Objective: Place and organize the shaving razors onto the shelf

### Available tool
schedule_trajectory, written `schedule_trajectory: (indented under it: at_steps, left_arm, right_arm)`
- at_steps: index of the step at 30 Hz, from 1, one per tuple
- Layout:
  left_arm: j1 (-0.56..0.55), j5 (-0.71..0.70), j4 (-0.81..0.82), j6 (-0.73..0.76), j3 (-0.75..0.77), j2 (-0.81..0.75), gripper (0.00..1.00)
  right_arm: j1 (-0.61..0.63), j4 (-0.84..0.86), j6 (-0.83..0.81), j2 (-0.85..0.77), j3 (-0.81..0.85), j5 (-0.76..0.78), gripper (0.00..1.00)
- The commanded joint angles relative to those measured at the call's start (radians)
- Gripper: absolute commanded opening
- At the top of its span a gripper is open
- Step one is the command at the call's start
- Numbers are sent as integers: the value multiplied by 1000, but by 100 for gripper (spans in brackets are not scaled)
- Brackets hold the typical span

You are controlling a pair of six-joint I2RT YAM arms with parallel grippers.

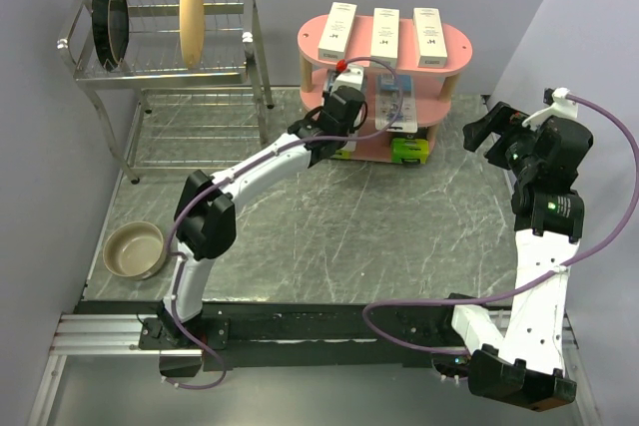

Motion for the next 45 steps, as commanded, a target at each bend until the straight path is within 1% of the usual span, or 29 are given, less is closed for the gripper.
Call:
schedule_trajectory:
  at_steps: [1, 3, 6, 10, 11, 19, 21, 22, 24, 25, 27, 28, 31, 38, 40, 41, 42, 44, 45]
  left_arm:
    - [15, -35, 91, 45, 70, 12, 1]
    - [15, -41, 106, 57, 71, 21, 1]
    - [15, -47, 122, 69, 87, 35, 5]
    - [15, -46, 136, 79, 116, 50, 6]
    - [15, -41, 139, 85, 119, 55, 8]
    - [15, -32, 166, 117, 140, 92, 8]
    - [16, -35, 177, 125, 144, 106, 9]
    - [16, -41, 177, 125, 151, 110, 13]
    - [16, -47, 182, 125, 157, 115, 18]
    - [16, -49, 185, 123, 160, 115, 25]
    - [16, -49, 185, 119, 163, 107, 33]
    - [16, -49, 183, 117, 163, 104, 42]
    - [15, -35, 173, 105, 163, 86, 55]
    - [4, -15, 139, 88, 136, 8, 57]
    - [-4, 11, 119, 79, 90, -31, 56]
    - [-14, 17, 110, 63, 67, -80, 56]
    - [-19, 25, 96, 56, 17, -109, 56]
    - [-39, 34, 78, 30, -27, -195, 58]
    - [-47, 44, 71, 28, -72, -222, 59]
  right_arm:
    - [-10, 44, 6, -10, 31, -1, 98]
    - [-10, 46, 6, -8, 31, -1, 98]
    - [-10, 46, 9, -8, 35, -4, 98]
    - [-10, 46, 8, -5, 35, -5, 98]
    - [-10, 46, 9, -5, 35, -7, 98]
    - [-10, 48, 12, -8, 23, -13, 98]
    - [-11, 46, 9, -8, 26, -12, 98]
    - [-11, 44, 9, -7, 28, -12, 98]
    - [-11, 43, 9, -8, 26, -13, 98]
    - [-11, 43, 9, -8, 26, -12, 98]
    - [-11, 43, 9, -10, 25, -12, 98]
    - [-11, 41, 9, -13, 23, -12, 98]
    - [-11, 44, 12, -17, 17, -18, 98]
    - [-14, 48, 20, -25, 12, -28, 98]
    - [-16, 49, 20, -33, 8, -28, 98]
    - [-14, 49, 20, -36, 3, -28, 98]
    - [-17, 51, 22, -39, 0, -27, 98]
    - [-17, 49, 23, -51, -11, -28, 98]
    - [-20, 49, 25, -53, -17, -28, 98]
